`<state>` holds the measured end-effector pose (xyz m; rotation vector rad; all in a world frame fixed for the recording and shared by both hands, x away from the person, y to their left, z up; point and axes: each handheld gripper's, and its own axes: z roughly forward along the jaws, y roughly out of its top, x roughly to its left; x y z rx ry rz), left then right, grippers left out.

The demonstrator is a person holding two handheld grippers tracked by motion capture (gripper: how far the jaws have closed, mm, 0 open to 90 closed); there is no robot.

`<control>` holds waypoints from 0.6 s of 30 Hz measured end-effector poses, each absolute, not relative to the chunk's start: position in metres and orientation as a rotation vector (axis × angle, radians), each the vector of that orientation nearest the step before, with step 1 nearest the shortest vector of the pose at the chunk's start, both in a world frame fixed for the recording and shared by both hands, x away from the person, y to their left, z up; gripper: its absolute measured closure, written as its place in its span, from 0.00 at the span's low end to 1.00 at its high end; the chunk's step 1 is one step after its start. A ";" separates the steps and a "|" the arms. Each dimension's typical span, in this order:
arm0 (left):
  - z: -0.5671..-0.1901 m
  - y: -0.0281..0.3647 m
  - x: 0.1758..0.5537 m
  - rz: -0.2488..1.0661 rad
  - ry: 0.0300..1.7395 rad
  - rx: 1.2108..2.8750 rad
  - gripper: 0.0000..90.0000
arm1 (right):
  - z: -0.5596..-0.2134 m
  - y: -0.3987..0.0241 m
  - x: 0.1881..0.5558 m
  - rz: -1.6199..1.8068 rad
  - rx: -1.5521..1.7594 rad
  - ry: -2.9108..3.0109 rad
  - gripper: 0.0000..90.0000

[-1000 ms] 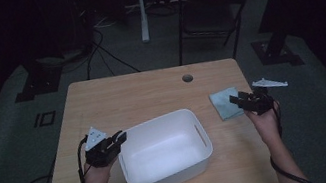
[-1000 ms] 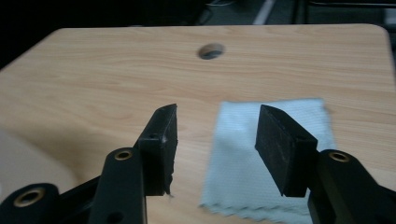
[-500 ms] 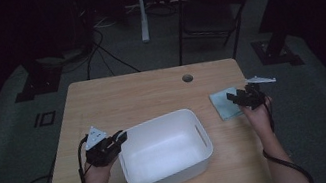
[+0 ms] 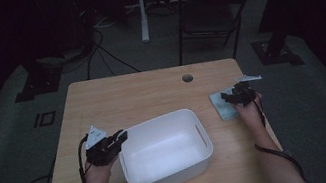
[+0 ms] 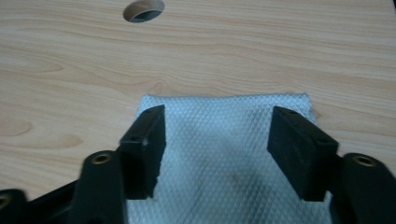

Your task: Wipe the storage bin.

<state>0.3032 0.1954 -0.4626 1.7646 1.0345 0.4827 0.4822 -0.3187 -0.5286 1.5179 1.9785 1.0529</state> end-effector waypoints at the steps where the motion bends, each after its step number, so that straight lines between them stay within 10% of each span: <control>1: -0.463 0.195 0.303 0.480 1.034 1.765 0.86 | -0.530 -0.318 0.484 1.035 1.517 1.973 0.39; 18: -0.463 0.194 0.305 0.477 1.039 1.760 0.85 | -0.552 -0.309 0.490 0.889 1.489 1.998 0.17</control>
